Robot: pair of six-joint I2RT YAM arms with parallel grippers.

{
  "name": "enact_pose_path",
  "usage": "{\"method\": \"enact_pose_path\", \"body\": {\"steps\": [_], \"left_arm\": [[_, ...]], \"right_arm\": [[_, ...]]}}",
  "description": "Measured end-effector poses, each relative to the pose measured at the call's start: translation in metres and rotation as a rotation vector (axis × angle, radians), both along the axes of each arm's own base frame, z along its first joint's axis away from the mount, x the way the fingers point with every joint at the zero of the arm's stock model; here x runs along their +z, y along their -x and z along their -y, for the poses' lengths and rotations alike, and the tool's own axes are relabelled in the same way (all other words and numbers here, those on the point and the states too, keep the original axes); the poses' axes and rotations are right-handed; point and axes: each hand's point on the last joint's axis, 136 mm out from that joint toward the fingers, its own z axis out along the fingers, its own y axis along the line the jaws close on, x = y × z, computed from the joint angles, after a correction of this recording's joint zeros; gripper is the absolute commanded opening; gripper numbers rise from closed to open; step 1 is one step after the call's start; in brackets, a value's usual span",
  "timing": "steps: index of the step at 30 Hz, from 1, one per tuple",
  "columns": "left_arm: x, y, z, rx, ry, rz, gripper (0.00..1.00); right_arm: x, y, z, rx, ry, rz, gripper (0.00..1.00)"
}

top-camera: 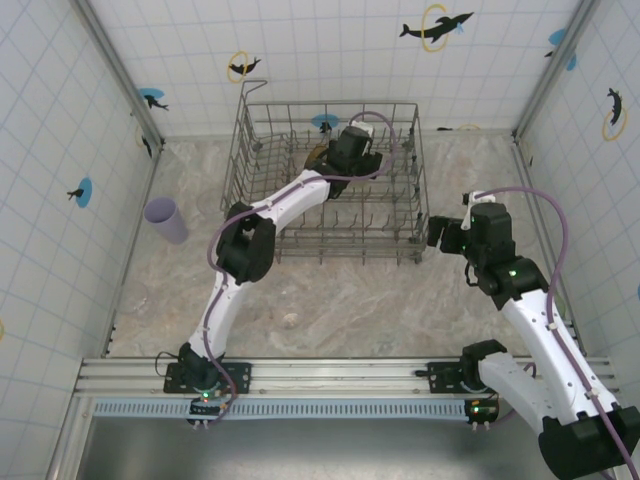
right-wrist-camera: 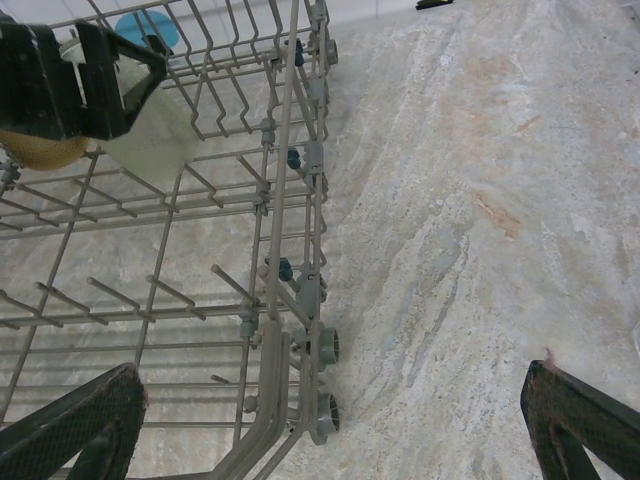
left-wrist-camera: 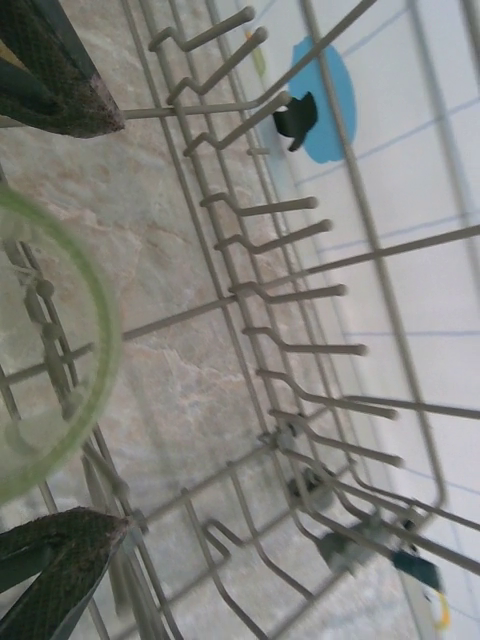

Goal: Load the cups into the dish rack

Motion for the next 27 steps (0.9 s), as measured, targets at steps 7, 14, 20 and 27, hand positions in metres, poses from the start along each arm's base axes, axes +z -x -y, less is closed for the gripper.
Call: {"method": "enact_pose_path", "body": {"steps": [7,14,20,27], "left_arm": [[0.086,0.01,-0.001,-0.005,0.153,0.091,0.98],[0.127,0.025,-0.012,0.002,0.23,0.122,0.98],[0.114,0.046,-0.029,0.029,0.24,0.051,0.98],[0.119,0.073,-0.051,0.055,0.275,0.011,0.98]], "right_arm": [[0.0,0.001,-0.004,0.005,-0.033,-0.008,1.0],[-0.005,0.0,-0.005,-0.006,-0.053,-0.035,1.0],[0.013,-0.002,-0.006,-0.015,-0.071,-0.018,1.0],[0.014,-0.001,0.003,-0.093,-0.093,-0.034,1.0]]}}
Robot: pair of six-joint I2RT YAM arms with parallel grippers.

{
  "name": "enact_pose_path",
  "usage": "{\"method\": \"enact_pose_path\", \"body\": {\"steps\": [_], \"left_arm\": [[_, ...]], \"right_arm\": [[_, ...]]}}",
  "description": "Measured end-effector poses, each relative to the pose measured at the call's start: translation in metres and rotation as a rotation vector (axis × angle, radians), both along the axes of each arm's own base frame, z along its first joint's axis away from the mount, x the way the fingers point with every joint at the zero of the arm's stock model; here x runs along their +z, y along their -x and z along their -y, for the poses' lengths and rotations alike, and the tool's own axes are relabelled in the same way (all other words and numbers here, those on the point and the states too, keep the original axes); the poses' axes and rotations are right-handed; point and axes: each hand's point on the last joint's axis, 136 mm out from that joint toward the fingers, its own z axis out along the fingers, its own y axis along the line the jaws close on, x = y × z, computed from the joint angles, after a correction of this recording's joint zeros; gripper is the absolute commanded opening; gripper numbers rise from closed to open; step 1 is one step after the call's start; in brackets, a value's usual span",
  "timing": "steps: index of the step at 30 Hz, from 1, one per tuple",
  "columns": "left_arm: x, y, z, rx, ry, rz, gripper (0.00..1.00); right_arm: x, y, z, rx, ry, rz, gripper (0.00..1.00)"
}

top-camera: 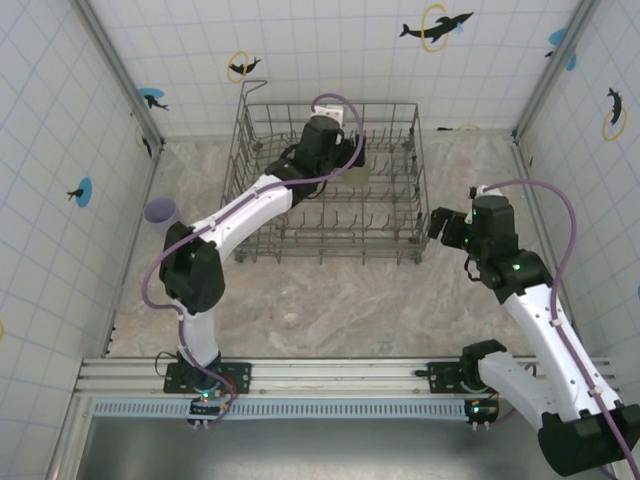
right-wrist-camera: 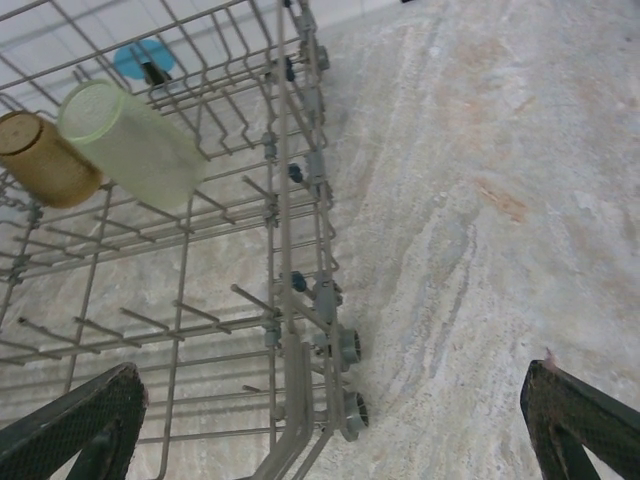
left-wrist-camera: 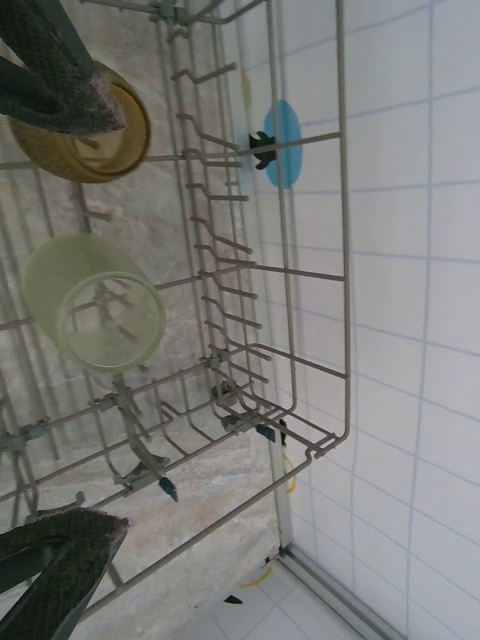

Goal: Load the cups into the dish rack

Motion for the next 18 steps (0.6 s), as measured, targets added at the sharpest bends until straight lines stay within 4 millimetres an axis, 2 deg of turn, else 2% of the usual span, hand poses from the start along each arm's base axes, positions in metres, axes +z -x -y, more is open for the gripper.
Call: {"method": "enact_pose_path", "body": {"steps": [8,13,18], "left_arm": [[-0.006,0.035,-0.017,-0.021,0.059,-0.074,0.98],[-0.017,0.045,-0.023,-0.024,0.048,-0.103,0.98],[-0.017,0.055,-0.033,-0.016,0.024,-0.122,0.98]], "right_arm": [[-0.015,0.011,0.034,-0.209,0.056,-0.104,1.0],[-0.012,0.02,0.054,-0.32,0.111,-0.154,1.0],[0.005,0.03,0.073,-0.395,0.164,-0.171,1.0]]}}
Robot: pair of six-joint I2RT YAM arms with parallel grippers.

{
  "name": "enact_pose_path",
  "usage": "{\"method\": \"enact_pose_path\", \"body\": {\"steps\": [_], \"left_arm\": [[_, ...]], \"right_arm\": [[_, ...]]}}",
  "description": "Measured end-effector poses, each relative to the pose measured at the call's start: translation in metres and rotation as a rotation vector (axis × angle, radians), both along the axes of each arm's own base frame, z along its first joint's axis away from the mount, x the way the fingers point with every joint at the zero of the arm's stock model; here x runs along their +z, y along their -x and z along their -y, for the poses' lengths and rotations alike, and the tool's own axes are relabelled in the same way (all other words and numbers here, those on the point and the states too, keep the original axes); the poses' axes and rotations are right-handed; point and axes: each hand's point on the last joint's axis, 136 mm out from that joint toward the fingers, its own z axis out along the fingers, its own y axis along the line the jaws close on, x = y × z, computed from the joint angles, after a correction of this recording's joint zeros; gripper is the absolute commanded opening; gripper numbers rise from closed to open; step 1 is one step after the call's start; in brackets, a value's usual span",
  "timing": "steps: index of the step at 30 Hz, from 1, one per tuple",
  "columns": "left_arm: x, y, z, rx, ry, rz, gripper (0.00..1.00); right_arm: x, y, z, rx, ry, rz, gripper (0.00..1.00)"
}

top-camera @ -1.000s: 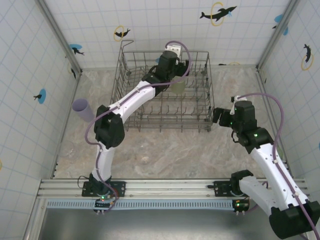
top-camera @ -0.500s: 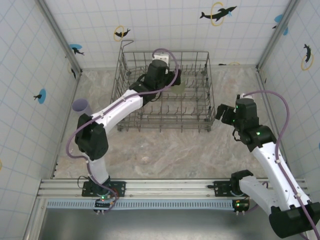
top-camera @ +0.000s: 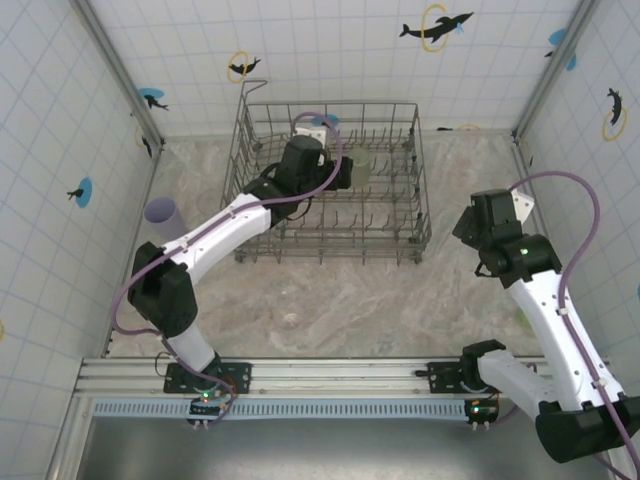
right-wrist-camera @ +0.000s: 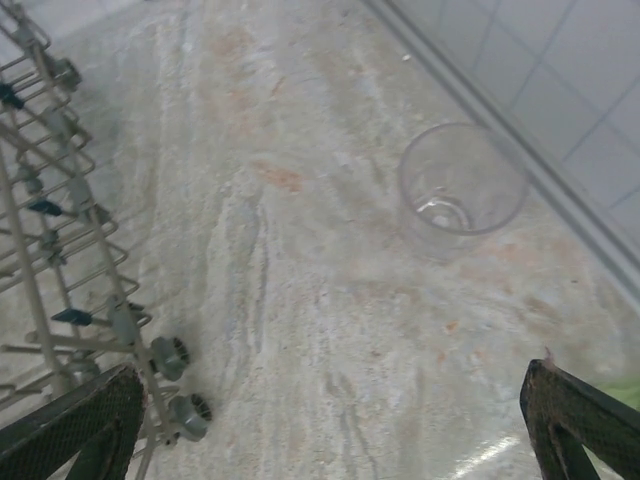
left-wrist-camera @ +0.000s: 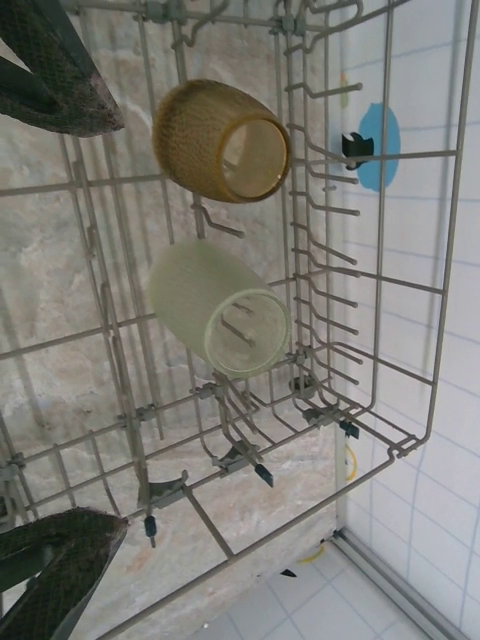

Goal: Load the cups into the dish rack

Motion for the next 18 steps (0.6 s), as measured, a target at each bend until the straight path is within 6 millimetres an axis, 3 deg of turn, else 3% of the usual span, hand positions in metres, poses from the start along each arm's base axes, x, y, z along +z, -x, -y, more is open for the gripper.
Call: {"method": "enact_pose_path", "body": {"steps": [10,13,18], "left_arm": [[0.023,0.017,-0.015,0.004,0.011,0.025,0.98],[0.018,0.02,-0.018,0.001,0.003,0.017,0.98],[0.003,0.025,-0.018,-0.016,-0.016,-0.019,0.98]], "right_arm": [[-0.022,0.031,0.057,-0.128,0.059,-0.208,1.0],[-0.025,0.039,0.07,-0.156,0.059,-0.23,1.0],[-0.049,0.055,0.081,-0.176,0.041,-0.31,1.0]]}}
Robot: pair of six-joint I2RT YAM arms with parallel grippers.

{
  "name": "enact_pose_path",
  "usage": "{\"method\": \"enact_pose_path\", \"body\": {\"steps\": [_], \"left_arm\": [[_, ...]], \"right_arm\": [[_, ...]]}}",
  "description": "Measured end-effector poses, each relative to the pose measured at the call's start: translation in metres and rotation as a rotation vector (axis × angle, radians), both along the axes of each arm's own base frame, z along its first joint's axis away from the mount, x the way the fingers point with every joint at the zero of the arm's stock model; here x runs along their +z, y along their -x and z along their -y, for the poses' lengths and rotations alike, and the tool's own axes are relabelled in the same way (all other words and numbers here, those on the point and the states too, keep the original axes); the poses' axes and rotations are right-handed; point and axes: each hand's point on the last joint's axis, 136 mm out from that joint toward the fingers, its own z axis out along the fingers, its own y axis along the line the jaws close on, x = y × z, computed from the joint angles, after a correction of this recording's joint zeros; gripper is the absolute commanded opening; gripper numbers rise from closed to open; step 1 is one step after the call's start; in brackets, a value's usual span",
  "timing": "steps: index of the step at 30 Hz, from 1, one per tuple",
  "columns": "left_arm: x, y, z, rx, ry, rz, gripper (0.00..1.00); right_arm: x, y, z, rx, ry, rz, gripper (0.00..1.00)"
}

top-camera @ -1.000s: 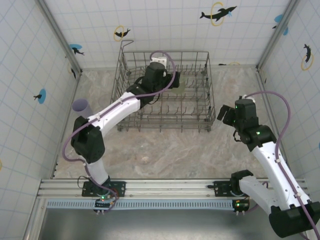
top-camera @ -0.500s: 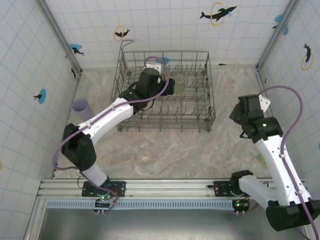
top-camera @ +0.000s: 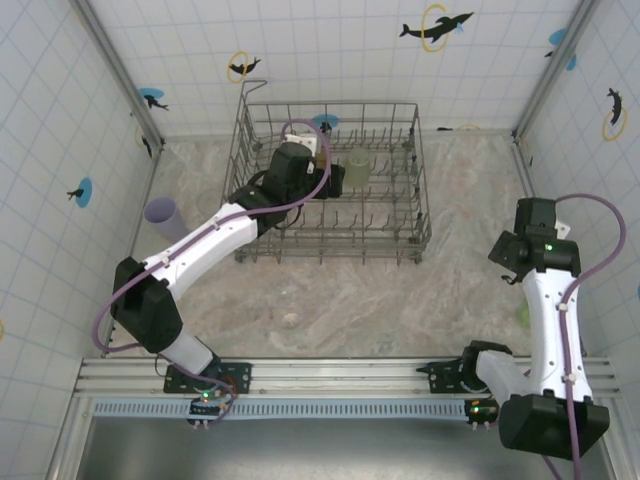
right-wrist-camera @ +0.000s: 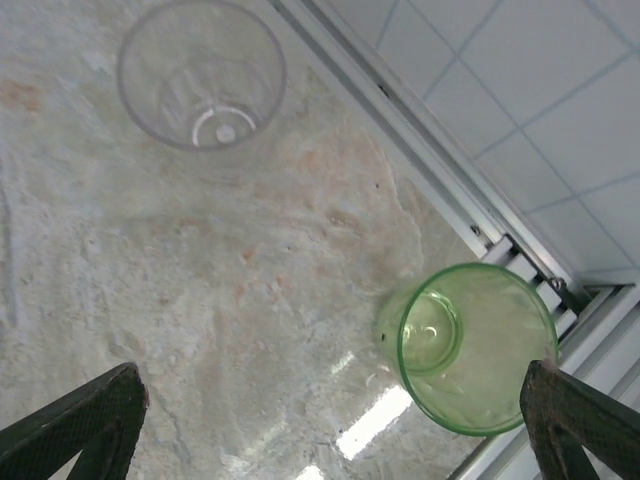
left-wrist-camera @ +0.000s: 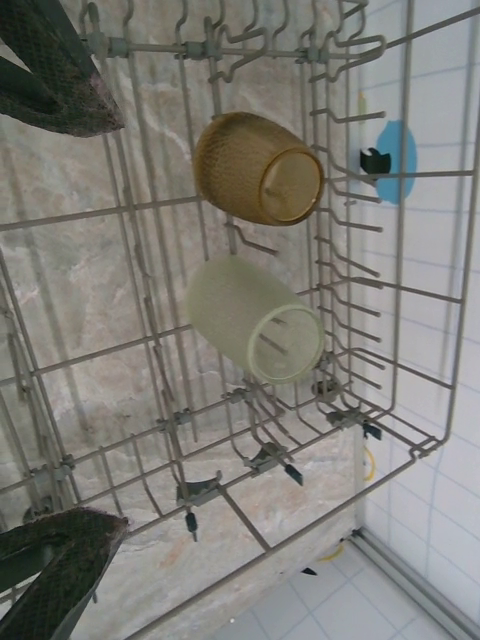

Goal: Load the cups into the dish rack

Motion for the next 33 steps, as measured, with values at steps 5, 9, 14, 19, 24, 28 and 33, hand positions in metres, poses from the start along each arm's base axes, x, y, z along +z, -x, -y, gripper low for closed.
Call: {"method": "enact_pose_path", "body": {"steps": [5,9,14,19,24,28,33], "left_arm": [[-0.005,0.003,-0.001,-0.013,-0.018,-0.007,0.98],[-0.008,0.004,-0.002,-0.018,-0.031,-0.013,0.98],[-0.01,0.006,-0.001,-0.025,-0.035,-0.023,0.98],[-0.013,0.008,-0.001,-0.036,-0.039,-0.035,0.98],[-0.016,0.009,0.0,-0.042,-0.043,-0.045,0.98],[-0.021,0.009,0.0,-0.045,-0.053,-0.06,0.98],[-0.024,0.009,-0.001,-0.053,-0.08,-0.057,0.98]], "right_arm": [[-0.023,0.01,0.0,-0.013,-0.048,-0.046,1.0],[-0.041,0.016,0.003,-0.051,-0.08,-0.066,1.0],[-0.054,0.018,0.009,-0.103,-0.115,-0.05,1.0],[-0.077,0.026,0.016,-0.175,-0.156,-0.052,1.0],[-0.088,0.032,0.018,-0.212,-0.184,-0.048,1.0],[-0.084,0.027,0.024,-0.228,-0.175,-0.006,0.94],[-0.094,0.028,0.025,-0.241,-0.18,0.005,0.8]]}}
